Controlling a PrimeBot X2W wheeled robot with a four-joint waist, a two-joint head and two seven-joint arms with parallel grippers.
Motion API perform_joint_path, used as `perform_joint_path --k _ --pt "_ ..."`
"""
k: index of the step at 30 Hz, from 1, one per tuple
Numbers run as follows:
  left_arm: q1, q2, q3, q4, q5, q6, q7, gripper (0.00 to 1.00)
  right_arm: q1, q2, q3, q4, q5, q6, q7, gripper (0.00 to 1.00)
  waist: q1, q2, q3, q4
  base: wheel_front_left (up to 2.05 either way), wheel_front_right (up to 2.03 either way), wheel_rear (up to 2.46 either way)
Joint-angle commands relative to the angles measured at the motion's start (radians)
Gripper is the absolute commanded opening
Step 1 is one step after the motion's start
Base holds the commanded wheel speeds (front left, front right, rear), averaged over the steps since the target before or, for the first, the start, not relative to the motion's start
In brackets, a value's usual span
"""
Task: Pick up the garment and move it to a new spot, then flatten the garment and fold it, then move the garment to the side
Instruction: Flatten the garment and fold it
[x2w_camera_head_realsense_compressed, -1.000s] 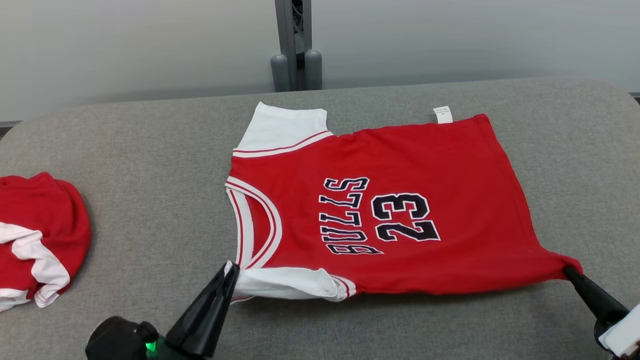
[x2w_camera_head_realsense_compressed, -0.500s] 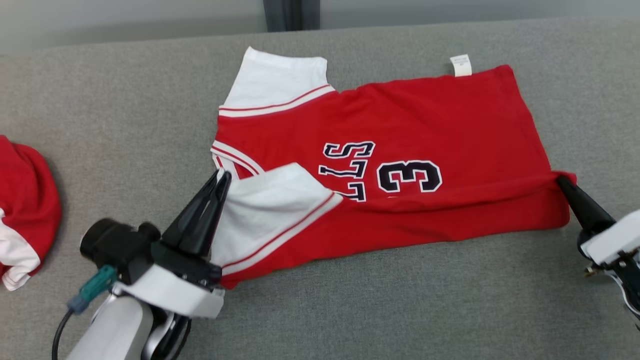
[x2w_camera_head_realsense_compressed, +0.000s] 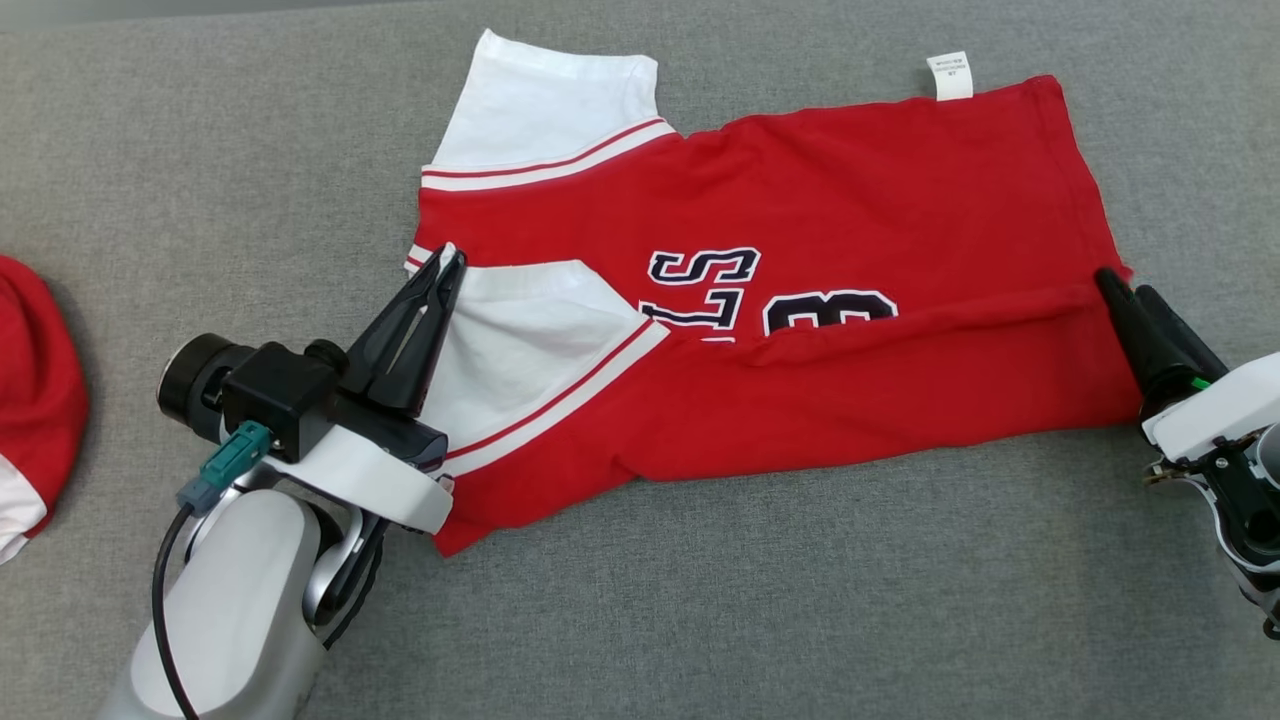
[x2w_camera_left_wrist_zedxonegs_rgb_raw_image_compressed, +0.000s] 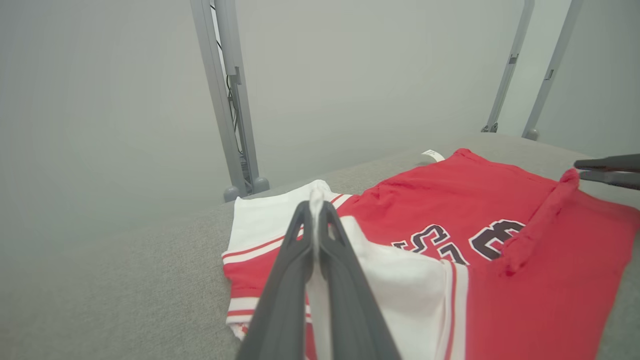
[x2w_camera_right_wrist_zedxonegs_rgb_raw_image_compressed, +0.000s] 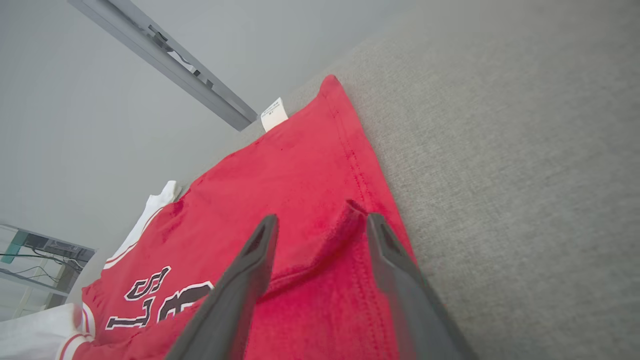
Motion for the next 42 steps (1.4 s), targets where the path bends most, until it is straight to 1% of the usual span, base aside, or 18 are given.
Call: perform_joint_path --k 1,2,3,9,15,17,21,22,23,28,31,33,34,35,37,42 --pt "-0.010 0.001 0.009 0.003 0.006 -0.003 -0.005 0.38 -0.004 -0.002 -0.004 -0.001 -0.008 0.000 -0.011 1.00 0.0000 0.0000 -0.001 -0.002 0.00 0.00 0.00" --pt "-0.007 -0.005 0.017 0.005 0.012 -0.004 -0.005 0.49 0.001 -0.001 -0.006 -0.005 -0.008 0.000 -0.020 1.00 0.0000 0.0000 -0.002 -0.004 0.00 0.00 0.00" --pt "-0.003 -0.010 0.027 0.005 0.019 -0.005 -0.005 1.00 0.008 -0.002 -0.007 -0.010 -0.009 0.000 -0.029 1.00 0.0000 0.0000 -0.004 -0.006 0.00 0.00 0.00" --pt "0.056 -0.051 0.097 0.001 0.031 0.001 -0.005 1.00 0.069 -0.025 -0.016 -0.034 -0.018 0.000 -0.068 1.00 0.0000 0.0000 -0.031 -0.009 0.00 0.00 0.00" --pt "0.156 -0.103 0.164 0.036 -0.041 0.030 0.004 1.00 0.139 -0.036 -0.020 -0.037 -0.043 0.000 -0.085 1.00 0.0000 0.0000 -0.070 -0.005 0.00 0.00 0.00" --pt "0.195 -0.128 0.182 0.034 -0.092 0.045 0.045 1.00 0.156 -0.033 -0.024 -0.035 -0.048 0.000 -0.086 1.00 0.0000 0.0000 -0.083 -0.003 0.00 0.00 0.00" --pt "0.277 -0.156 0.197 0.005 -0.193 0.063 0.178 1.00 0.178 -0.026 -0.026 -0.026 -0.063 0.000 -0.090 1.00 0.0000 0.0000 -0.099 0.000 0.00 0.00 0.00" --pt "0.295 -0.164 0.198 -0.008 -0.216 0.072 0.209 1.00 0.183 -0.023 -0.028 -0.025 -0.062 0.000 -0.091 1.00 0.0000 0.0000 -0.101 0.002 0.00 0.00 0.00" --pt "0.327 -0.167 0.194 -0.033 -0.235 0.092 0.259 1.00 0.191 -0.023 -0.031 -0.021 -0.066 0.000 -0.092 1.00 0.0000 0.0000 -0.104 0.006 0.00 0.00 0.00" --pt "0.386 -0.175 0.182 -0.086 -0.267 0.151 0.369 1.00 0.197 -0.019 -0.022 -0.002 -0.085 0.000 -0.093 1.00 0.0000 0.0000 -0.105 0.011 0.00 0.00 0.00" --pt "0.404 -0.177 0.170 -0.113 -0.276 0.177 0.428 0.99 0.194 -0.016 -0.019 0.006 -0.090 0.000 -0.093 1.00 0.0000 0.0000 -0.102 0.015 0.00 0.00 0.00" --pt "0.410 -0.174 0.164 -0.130 -0.274 0.186 0.449 0.81 0.192 -0.014 -0.016 0.011 -0.093 0.000 -0.093 1.00 0.0000 0.0000 -0.100 0.015 0.00 0.00 0.00" --pt "0.412 -0.172 0.160 -0.136 -0.272 0.186 0.456 0.59 0.190 -0.013 -0.014 0.015 -0.095 0.000 -0.093 1.00 0.0000 0.0000 -0.099 0.015 0.00 0.00 0.00" --pt "0.414 -0.170 0.156 -0.141 -0.271 0.185 0.462 0.45 0.188 -0.012 -0.010 0.019 -0.098 0.000 -0.092 1.00 0.0000 0.0000 -0.099 0.014 0.00 0.00 0.00" --pt "0.417 -0.166 0.150 -0.152 -0.265 0.183 0.462 0.00 0.182 -0.011 0.000 0.029 -0.108 0.000 -0.087 1.00 0.0000 0.0000 -0.099 0.013 0.00 0.00 0.00" --pt "0.431 -0.156 0.134 -0.175 -0.264 0.181 0.485 0.00 0.175 -0.006 0.013 0.044 -0.117 0.000 -0.087 1.00 0.0000 0.0000 -0.103 0.013 0.00 0.00 0.00"
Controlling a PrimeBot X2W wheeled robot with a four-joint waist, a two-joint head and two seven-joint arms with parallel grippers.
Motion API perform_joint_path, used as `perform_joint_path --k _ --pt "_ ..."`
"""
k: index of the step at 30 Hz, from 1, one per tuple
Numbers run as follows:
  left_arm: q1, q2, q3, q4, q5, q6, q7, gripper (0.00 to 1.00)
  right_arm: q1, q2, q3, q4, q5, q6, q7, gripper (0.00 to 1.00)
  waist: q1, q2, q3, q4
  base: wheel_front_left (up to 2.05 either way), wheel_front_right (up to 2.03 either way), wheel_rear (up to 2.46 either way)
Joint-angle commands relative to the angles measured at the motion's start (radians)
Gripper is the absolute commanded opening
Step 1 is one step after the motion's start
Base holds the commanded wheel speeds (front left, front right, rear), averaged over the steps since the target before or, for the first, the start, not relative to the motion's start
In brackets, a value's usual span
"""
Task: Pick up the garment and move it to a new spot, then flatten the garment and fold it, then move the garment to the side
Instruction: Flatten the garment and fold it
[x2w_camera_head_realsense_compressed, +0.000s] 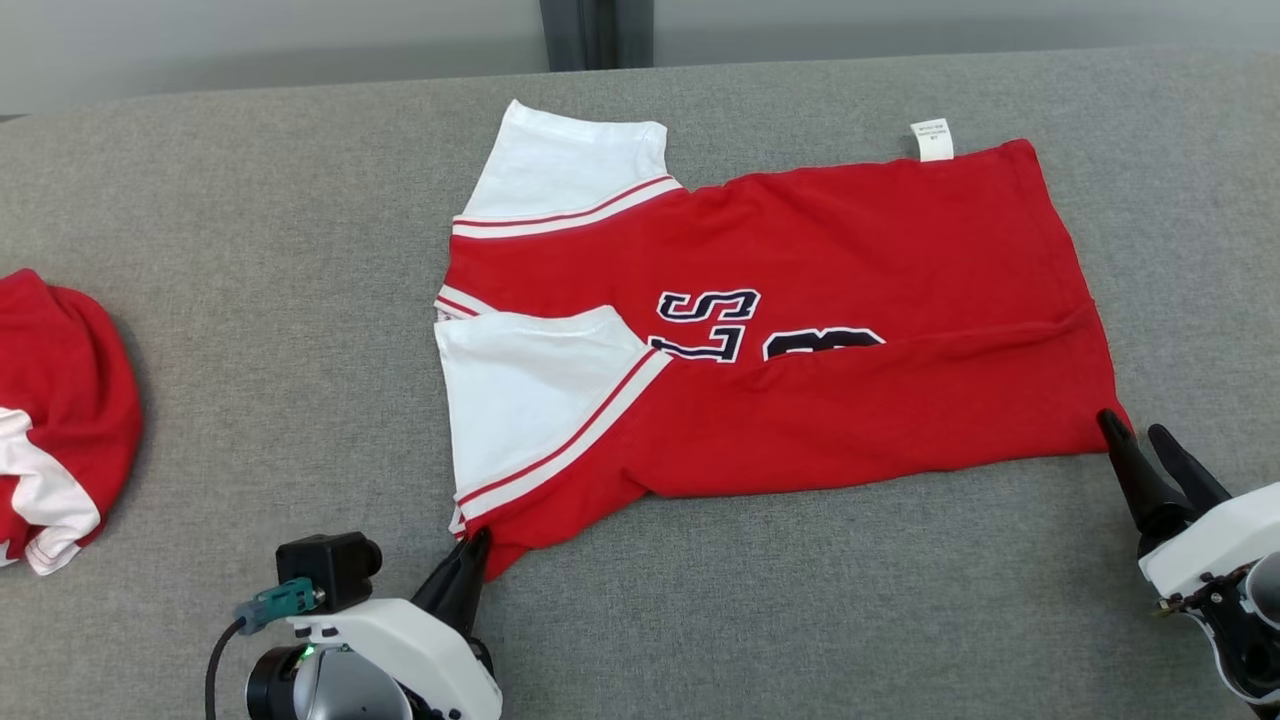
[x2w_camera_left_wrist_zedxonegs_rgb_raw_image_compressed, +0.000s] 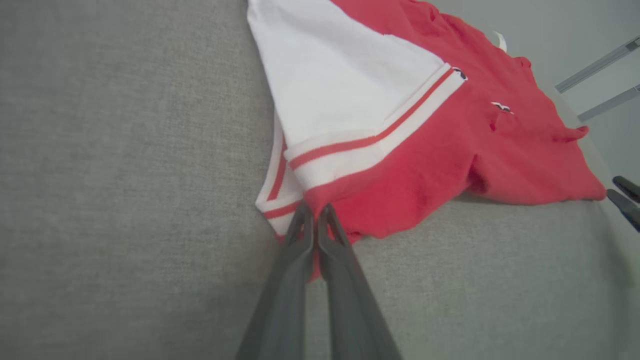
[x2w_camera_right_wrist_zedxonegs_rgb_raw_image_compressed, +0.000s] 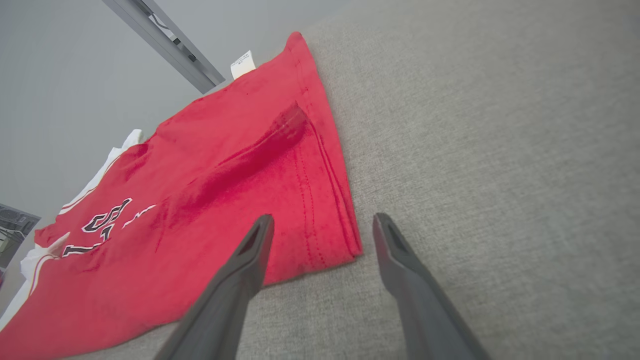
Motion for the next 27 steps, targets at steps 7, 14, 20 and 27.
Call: perform_joint_path --k 7,14,20,27 --pt "0.033 0.030 -0.010 -0.049 0.007 -0.004 0.021 0.00 -0.013 0.008 0.015 0.025 0.013 0.000 0.019 0.65 0.0000 0.0000 -0.011 0.007 0.00 0.00 0.00" --pt "0.029 0.048 -0.018 -0.064 0.015 -0.012 0.026 0.00 -0.014 0.008 0.032 0.040 0.027 0.000 0.037 0.00 0.0000 0.0000 -0.017 0.009 0.00 0.00 0.00" --pt "0.034 0.081 -0.027 -0.083 0.025 -0.028 0.038 0.00 0.012 -0.023 0.033 0.019 0.045 0.000 0.031 0.00 0.0000 0.0000 -0.022 0.001 0.00 0.00 0.00" --pt "0.073 0.143 -0.036 -0.151 0.040 -0.043 0.071 0.00 0.059 -0.082 0.031 -0.031 0.068 0.000 0.028 0.00 0.0000 0.0000 -0.031 -0.008 0.00 0.00 0.00"
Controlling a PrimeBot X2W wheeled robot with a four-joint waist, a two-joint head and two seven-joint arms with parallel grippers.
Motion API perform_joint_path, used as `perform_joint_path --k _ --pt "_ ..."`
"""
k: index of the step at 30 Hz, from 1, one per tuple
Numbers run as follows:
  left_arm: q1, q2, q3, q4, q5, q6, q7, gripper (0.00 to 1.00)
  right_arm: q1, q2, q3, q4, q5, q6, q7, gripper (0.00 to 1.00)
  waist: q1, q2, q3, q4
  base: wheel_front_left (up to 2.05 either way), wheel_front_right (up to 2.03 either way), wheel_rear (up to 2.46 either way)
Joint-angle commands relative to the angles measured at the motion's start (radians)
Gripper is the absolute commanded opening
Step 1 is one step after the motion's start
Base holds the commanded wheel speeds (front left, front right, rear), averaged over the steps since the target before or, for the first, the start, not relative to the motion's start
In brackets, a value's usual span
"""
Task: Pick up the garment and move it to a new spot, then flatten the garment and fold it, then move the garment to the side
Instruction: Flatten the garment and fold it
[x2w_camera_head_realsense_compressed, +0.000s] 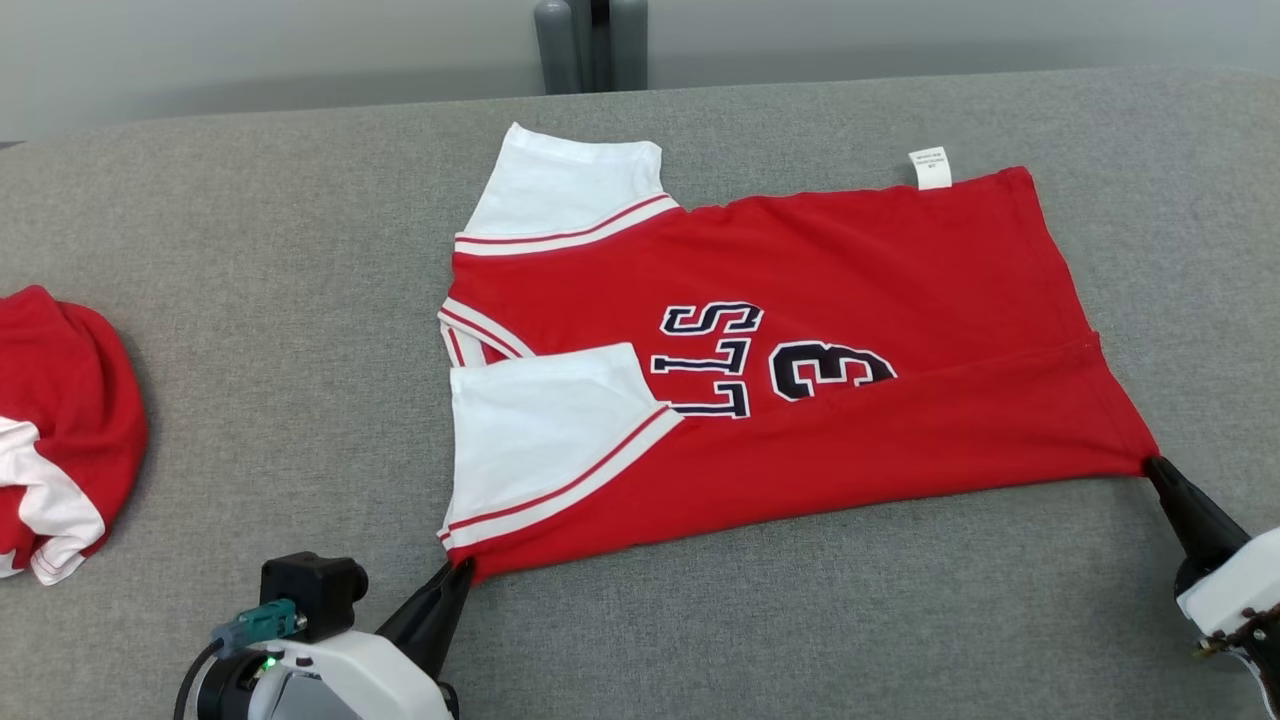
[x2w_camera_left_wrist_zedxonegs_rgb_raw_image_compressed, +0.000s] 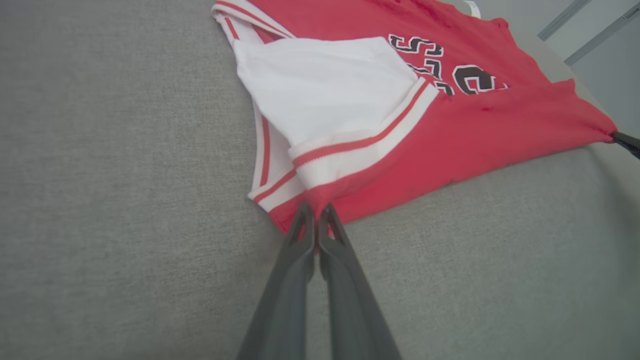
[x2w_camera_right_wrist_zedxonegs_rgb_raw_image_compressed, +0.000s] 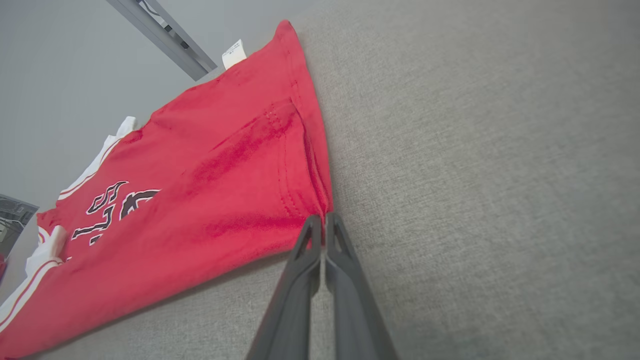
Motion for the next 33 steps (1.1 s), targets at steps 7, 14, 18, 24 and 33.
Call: perform_joint_path --k 7,14,18,24,33 --pt "0.090 0.042 0.000 -0.091 -0.024 -0.005 0.044 0.00 0.106 -0.091 -0.011 -0.072 0.053 0.000 0.007 0.00 0.0000 0.0000 -0.010 -0.001 0.00 0.00 0.00" --pt "0.165 0.055 -0.015 -0.134 -0.044 0.002 0.076 0.00 0.208 -0.156 -0.013 -0.130 0.079 0.000 -0.003 0.00 0.0000 0.0000 -0.031 0.002 0.00 0.00 0.00" --pt "0.210 0.057 -0.023 -0.171 -0.063 0.015 0.105 0.00 0.270 -0.195 -0.022 -0.173 0.086 0.000 -0.012 0.00 0.0000 0.0000 -0.040 0.000 0.00 0.00 0.00" --pt "0.243 0.039 -0.028 -0.189 -0.089 0.020 0.099 0.00 0.313 -0.219 -0.031 -0.197 0.067 0.000 -0.023 0.00 0.0000 0.0000 -0.040 -0.007 0.00 0.00 0.00" --pt "0.202 -0.002 -0.058 -0.115 -0.090 0.010 0.077 0.00 0.291 -0.184 -0.015 -0.111 0.031 0.000 0.027 0.24 0.0000 0.0000 -0.045 -0.004 0.00 0.00 0.00"
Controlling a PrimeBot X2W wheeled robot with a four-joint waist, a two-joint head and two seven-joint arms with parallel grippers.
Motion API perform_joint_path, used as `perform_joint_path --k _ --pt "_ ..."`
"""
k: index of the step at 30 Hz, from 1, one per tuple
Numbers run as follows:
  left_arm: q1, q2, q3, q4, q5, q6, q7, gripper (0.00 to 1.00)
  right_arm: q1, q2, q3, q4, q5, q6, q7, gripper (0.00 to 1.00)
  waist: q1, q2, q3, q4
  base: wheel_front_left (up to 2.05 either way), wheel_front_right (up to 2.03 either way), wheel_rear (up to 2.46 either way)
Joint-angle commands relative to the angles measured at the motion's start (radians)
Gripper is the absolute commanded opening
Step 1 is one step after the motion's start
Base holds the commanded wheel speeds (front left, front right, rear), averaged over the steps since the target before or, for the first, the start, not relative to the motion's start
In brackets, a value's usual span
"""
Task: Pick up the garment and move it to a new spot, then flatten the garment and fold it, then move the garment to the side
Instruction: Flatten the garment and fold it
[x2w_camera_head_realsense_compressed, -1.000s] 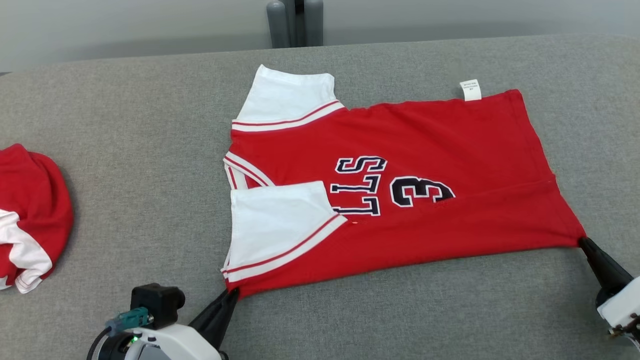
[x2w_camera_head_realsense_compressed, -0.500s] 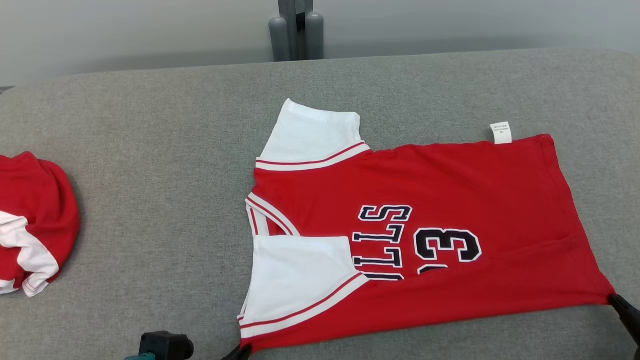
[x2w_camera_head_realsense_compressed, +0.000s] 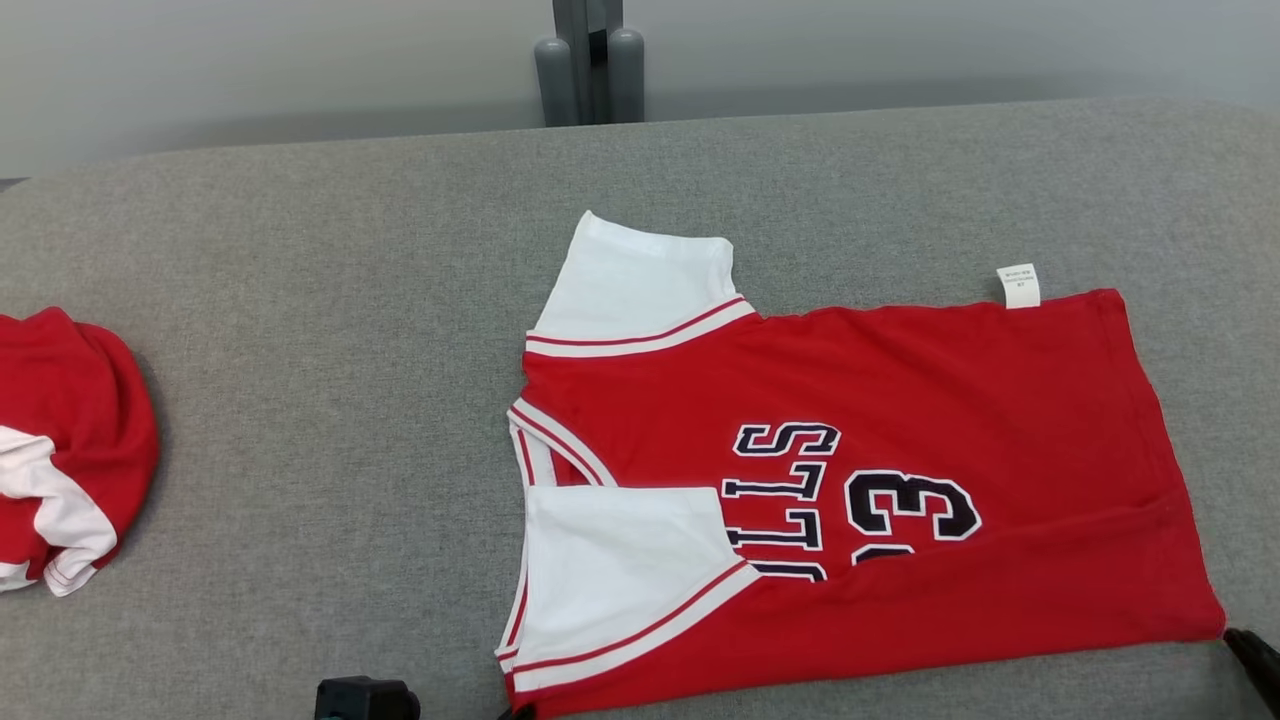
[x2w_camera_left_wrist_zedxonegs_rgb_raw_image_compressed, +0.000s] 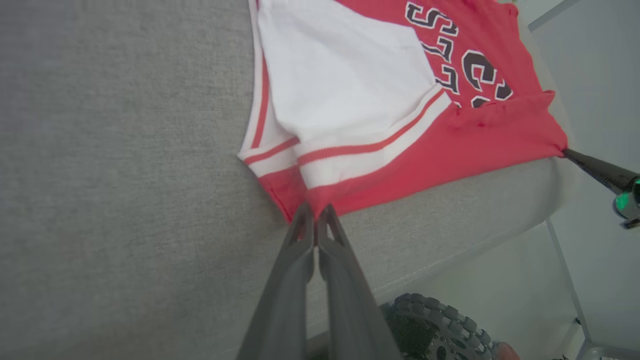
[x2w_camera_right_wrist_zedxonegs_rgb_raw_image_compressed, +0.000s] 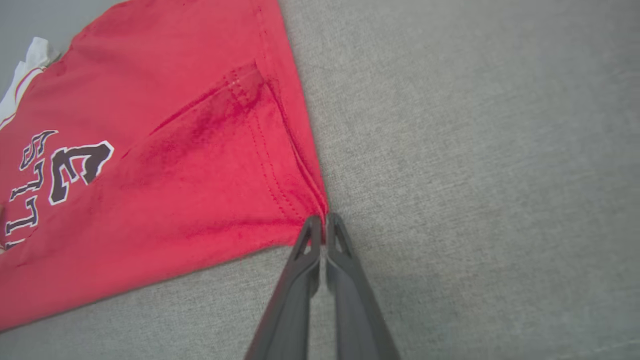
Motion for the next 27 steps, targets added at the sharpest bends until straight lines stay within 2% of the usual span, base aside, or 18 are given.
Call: perform_joint_path --k 1,2,3,4,5,6,7,8,10,12,20,24,27 --pt "-0.015 -0.003 0.001 0.008 -0.003 -0.003 -0.005 0.00 -0.007 0.002 -0.005 0.022 0.006 -0.001 0.008 0.24 0.0000 0.0000 -0.002 0.001 0.00 0.00 0.00" --pt "-0.020 -0.006 -0.001 0.012 -0.002 -0.006 -0.014 0.23 -0.013 0.008 -0.006 0.034 0.004 0.000 0.013 0.59 0.0000 0.0000 -0.003 0.002 0.00 0.00 0.00" --pt "-0.023 -0.008 -0.001 0.015 0.002 -0.006 -0.021 0.36 -0.023 0.015 -0.010 0.041 -0.004 0.000 0.014 0.91 0.0000 0.0000 -0.005 0.002 0.00 0.00 0.00" --pt "-0.024 -0.009 -0.002 0.019 0.006 -0.006 -0.026 0.43 -0.031 0.022 -0.014 0.045 -0.008 0.000 0.007 1.00 0.0000 0.0000 -0.006 0.002 0.00 0.00 0.00" --pt "-0.025 -0.010 -0.001 0.020 0.009 -0.005 -0.037 0.49 -0.034 0.027 -0.019 0.050 -0.015 0.000 -0.002 1.00 0.0000 0.0000 -0.008 0.002 0.00 0.00 0.00" --pt "-0.027 -0.014 0.004 0.020 0.013 0.000 -0.048 0.67 -0.038 0.027 -0.026 0.056 -0.029 0.000 -0.012 1.00 0.0000 0.0000 -0.010 0.002 0.00 0.00 0.00" --pt "-0.028 -0.016 0.009 0.017 0.018 0.006 -0.060 0.97 -0.046 0.026 -0.034 0.061 -0.046 0.000 -0.026 1.00 0.0000 0.0000 -0.012 0.002 0.00 0.00 0.00" --pt "-0.030 -0.021 0.018 0.013 0.022 0.012 -0.077 1.00 -0.057 0.030 -0.046 0.066 -0.064 0.000 -0.039 1.00 0.0000 0.0000 -0.015 0.001 0.00 0.00 0.00" --pt "-0.033 -0.030 0.036 0.001 0.034 0.032 -0.111 1.00 -0.077 0.048 -0.072 0.069 -0.111 0.000 -0.057 1.00 0.0000 0.0000 -0.022 -0.002 0.00 0.00 0.00" --pt "-0.039 -0.039 0.064 -0.020 0.045 0.056 -0.150 1.00 -0.093 0.092 -0.100 0.063 -0.188 0.000 -0.067 1.00 0.0000 0.0000 -0.040 -0.007 0.00 0.00 0.00" --pt "-0.109 -0.044 0.100 -0.076 0.068 0.112 -0.148 1.00 -0.140 0.227 -0.188 0.016 -0.433 0.000 -0.070 1.00 0.0000 0.0000 -0.078 -0.032 0.00 0.00 0.00" --pt "-0.223 -0.056 0.092 -0.035 0.067 0.104 -0.123 1.00 -0.140 0.296 -0.223 0.008 -0.541 0.000 -0.070 1.00 0.0000 0.0000 -0.077 -0.045 0.00 0.00 0.00" --pt "-0.298 -0.059 0.090 0.008 0.051 0.087 -0.101 1.00 -0.137 0.323 -0.234 0.002 -0.574 0.000 -0.066 1.00 0.0000 0.0000 -0.068 -0.053 0.00 0.00 0.00"
